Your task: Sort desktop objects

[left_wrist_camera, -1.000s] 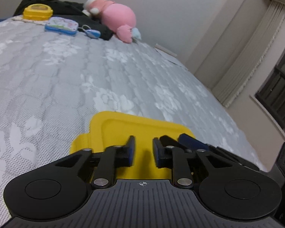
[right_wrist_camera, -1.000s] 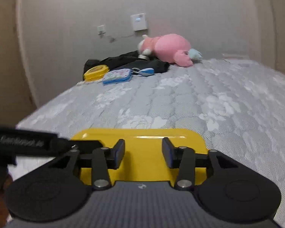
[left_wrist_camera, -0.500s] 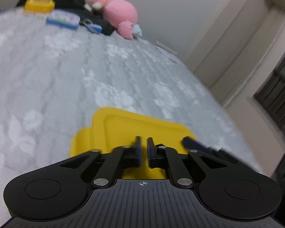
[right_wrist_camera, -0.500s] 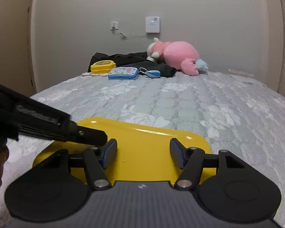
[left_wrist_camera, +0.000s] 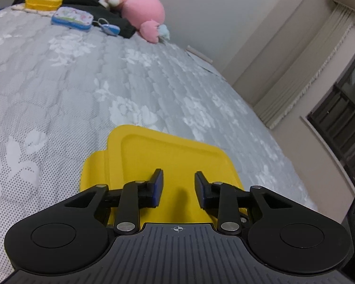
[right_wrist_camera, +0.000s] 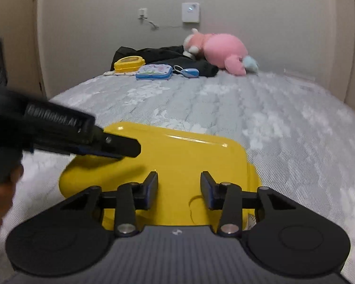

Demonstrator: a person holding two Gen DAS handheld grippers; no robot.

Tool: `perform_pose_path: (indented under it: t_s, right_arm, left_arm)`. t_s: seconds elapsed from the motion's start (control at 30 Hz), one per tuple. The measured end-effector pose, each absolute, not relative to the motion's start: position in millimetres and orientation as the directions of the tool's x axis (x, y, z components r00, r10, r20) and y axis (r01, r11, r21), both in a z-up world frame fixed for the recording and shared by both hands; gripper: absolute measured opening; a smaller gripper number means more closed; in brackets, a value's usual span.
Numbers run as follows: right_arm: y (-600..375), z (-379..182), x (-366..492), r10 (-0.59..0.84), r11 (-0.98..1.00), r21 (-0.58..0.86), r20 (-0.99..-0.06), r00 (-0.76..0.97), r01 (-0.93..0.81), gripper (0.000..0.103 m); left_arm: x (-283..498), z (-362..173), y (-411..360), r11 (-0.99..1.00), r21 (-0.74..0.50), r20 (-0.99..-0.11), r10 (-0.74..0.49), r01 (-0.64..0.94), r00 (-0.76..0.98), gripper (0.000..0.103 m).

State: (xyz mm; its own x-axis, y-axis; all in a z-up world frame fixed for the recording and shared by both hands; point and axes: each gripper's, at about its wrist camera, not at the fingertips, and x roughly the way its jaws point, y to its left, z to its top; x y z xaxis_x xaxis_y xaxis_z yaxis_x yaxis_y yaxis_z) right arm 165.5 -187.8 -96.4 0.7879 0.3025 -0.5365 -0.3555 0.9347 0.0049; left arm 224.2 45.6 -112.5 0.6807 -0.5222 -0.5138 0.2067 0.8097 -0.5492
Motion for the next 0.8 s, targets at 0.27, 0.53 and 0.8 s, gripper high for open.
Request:
perform_pose_path:
  t_s: [0.27, 0.53, 0.8]
  right_arm:
    - [-186, -94, 178, 0.300, 0.950, 0.065, -0.473, 0.828, -0.306, 0.039]
    - [-172, -109, 187, 0.282, 0.943, -0.031, -0.453, 0.846, -0.331, 0.041]
    - [-171, -116, 183, 0.278, 0.945, -0.043, -0.416, 0.866, -0.324, 0.041]
  left_arm:
    - [228, -105, 56, 0.785, -0.589, -0.430, -0.506, 0.192, 0.748, 0.045]
    - [233, -119, 48, 0.811, -0.546, -0.481, -0.510, 0.211, 0.713, 0.028]
    - [234, -125, 52, 0.808, -0.562, -0.499, -0.503, 0.178, 0.706, 0.009]
